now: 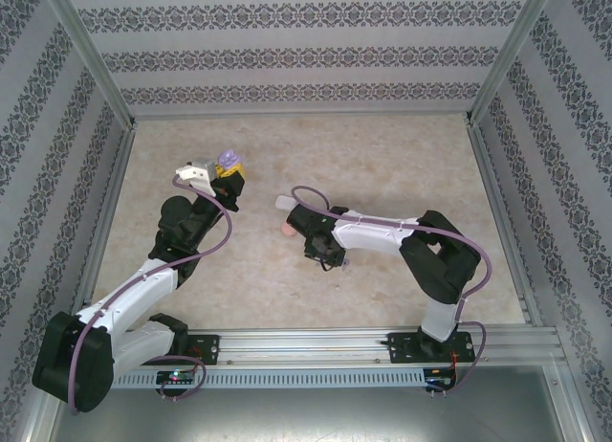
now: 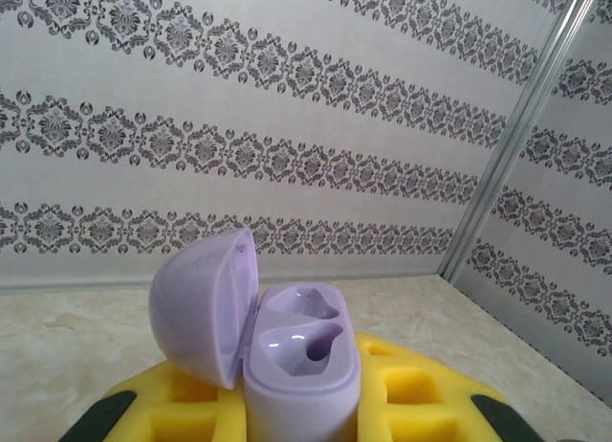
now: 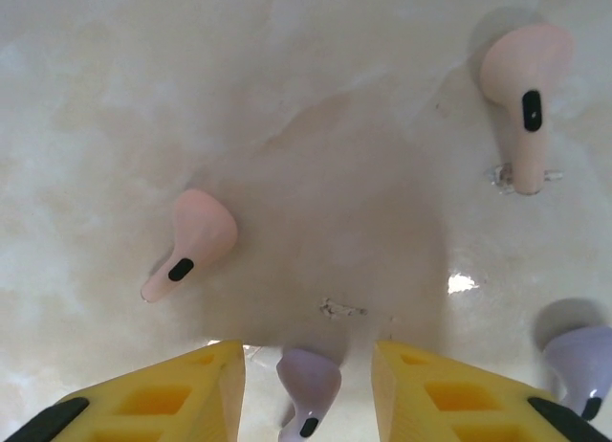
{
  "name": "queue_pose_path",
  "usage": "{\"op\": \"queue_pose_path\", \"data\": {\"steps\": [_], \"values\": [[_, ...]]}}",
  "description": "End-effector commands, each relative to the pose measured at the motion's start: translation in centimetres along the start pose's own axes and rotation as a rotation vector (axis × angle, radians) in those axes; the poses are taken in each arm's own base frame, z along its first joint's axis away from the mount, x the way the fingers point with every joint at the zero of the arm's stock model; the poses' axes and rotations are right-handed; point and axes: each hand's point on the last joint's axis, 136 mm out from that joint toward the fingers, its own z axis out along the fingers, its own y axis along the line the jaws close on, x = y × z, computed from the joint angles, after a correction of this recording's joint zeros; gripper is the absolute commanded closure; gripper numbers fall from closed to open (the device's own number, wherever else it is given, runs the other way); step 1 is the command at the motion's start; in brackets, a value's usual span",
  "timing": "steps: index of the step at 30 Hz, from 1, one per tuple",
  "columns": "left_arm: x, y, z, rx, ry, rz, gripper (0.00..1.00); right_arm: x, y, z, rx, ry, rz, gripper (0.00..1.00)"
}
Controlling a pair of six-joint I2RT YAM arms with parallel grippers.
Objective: Insert the wireless bluetooth earbuds into the charging case
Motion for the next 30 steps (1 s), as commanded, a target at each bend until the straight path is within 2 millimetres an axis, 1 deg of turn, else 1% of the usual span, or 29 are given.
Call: {"op": "queue_pose_path", "data": {"steps": [1,7,12,19,30], "values": [[-0.9,-1.2,-0.2,0.046,-0.045,0.007,1.00,0.6,0.0,0.2,0.024,0.010,0.011,0.61],[-1.0,-1.5,-0.2,0.056,-0.046,0.009,1.00,0.7,-0.2,0.7,0.034,0.011,0.010,0.64],[-0.9,-1.8,-0.2,0.066,-0.044,0.009,1.00,0.8,-0.8,1.2,0.056,0.008,0.015,0.65],[-0.6,-2.0,-0.1,0.071,-0.035,0.010,1.00,0.8,-0.6,1.6,0.060,0.011,0.010,0.67],[-0.5,-2.9,0.0,0.102,-0.023,0.020,1.00,0.8,-0.2,1.4,0.038,0.013,-0.015,0.77]]}}
